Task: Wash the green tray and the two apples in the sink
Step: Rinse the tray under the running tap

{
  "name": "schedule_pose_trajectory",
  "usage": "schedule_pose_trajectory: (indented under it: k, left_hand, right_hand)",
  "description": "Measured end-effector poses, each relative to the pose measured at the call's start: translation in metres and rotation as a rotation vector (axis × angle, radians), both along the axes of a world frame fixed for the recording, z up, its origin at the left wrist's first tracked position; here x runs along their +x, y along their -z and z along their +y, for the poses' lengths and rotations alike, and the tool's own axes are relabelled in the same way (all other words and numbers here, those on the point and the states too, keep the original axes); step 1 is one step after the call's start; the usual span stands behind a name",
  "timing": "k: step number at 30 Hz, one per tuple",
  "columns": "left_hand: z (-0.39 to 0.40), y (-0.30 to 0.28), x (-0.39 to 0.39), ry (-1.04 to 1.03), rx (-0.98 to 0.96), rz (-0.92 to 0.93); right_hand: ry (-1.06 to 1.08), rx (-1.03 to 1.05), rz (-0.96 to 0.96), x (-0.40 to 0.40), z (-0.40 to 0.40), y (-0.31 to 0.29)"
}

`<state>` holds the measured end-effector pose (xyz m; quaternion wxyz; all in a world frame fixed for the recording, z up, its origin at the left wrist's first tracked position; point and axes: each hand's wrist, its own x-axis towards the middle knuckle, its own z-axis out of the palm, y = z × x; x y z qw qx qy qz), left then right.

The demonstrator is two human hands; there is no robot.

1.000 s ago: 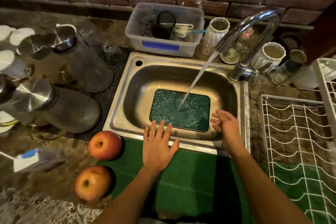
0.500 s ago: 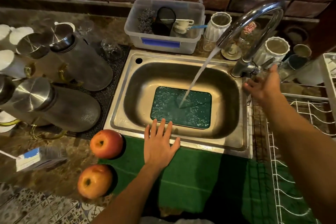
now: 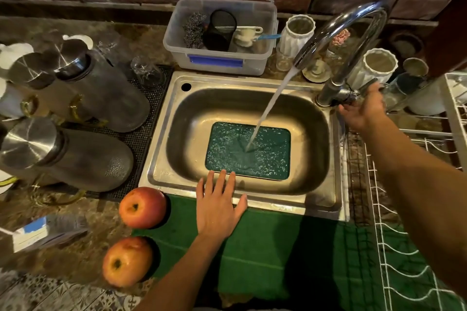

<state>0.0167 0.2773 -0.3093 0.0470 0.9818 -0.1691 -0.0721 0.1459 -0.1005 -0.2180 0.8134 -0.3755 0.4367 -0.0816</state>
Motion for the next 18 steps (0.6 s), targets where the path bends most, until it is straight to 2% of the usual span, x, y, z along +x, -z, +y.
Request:
schedule_pose_trajectory:
  k: [18]
  left_hand:
    - [0.000,0.002,0.002,-0.007,-0.012,0.042]
  right_hand:
    - [0.205,0.071,-0.100,0.013,0.001,0.009]
